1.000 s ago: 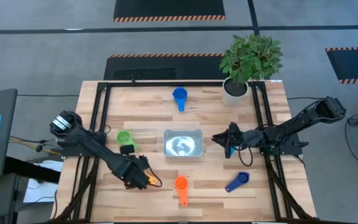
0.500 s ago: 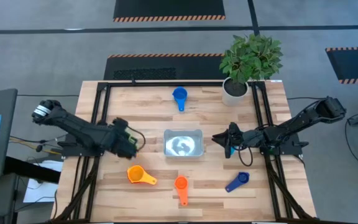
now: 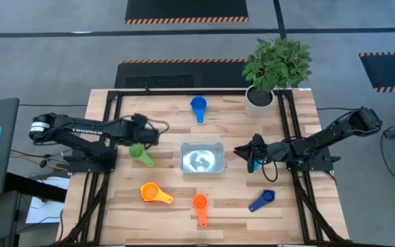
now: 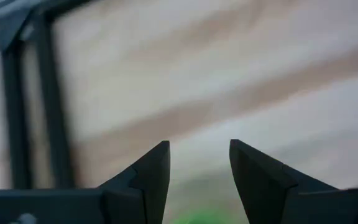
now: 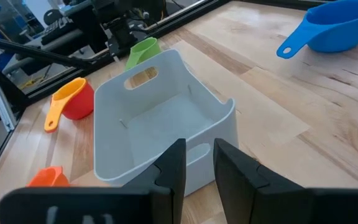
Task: Nest measuring cups in basket
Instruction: Remove the yellow measuring cup from the red measuring cup
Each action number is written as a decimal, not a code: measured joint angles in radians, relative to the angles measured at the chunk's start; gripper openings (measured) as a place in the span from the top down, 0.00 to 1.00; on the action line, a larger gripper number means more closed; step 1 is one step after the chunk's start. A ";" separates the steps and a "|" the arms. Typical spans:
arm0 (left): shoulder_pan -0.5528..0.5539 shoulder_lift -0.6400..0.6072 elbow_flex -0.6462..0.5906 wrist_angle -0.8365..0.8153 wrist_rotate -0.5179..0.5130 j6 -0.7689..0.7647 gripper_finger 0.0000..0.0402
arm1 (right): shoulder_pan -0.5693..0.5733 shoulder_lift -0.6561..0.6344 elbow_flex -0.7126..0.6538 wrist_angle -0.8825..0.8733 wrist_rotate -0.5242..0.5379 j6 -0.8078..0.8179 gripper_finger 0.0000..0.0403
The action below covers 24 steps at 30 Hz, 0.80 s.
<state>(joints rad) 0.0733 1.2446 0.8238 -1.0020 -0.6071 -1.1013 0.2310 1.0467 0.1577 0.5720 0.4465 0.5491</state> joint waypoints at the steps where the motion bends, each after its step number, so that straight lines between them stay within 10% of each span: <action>1: 0.023 0.000 0.000 0.076 -0.001 0.063 0.61 | 0.000 0.000 0.000 0.000 0.000 0.000 0.73; 7: 0.104 0.000 0.001 0.401 0.019 0.319 0.61 | -0.016 0.000 0.000 0.000 0.004 0.001 0.73; 15: 0.065 0.000 0.001 0.434 0.005 0.367 0.61 | -0.076 0.007 0.022 -0.018 -0.001 0.030 0.73; 24: -0.187 0.001 0.001 0.361 0.491 0.334 0.61 | -0.033 0.120 0.091 -0.041 -0.025 0.038 0.73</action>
<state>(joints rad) -0.1135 1.2453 0.8246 -0.6415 -0.1158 -0.7670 0.1978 1.1666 0.2491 0.5308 0.4217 0.5869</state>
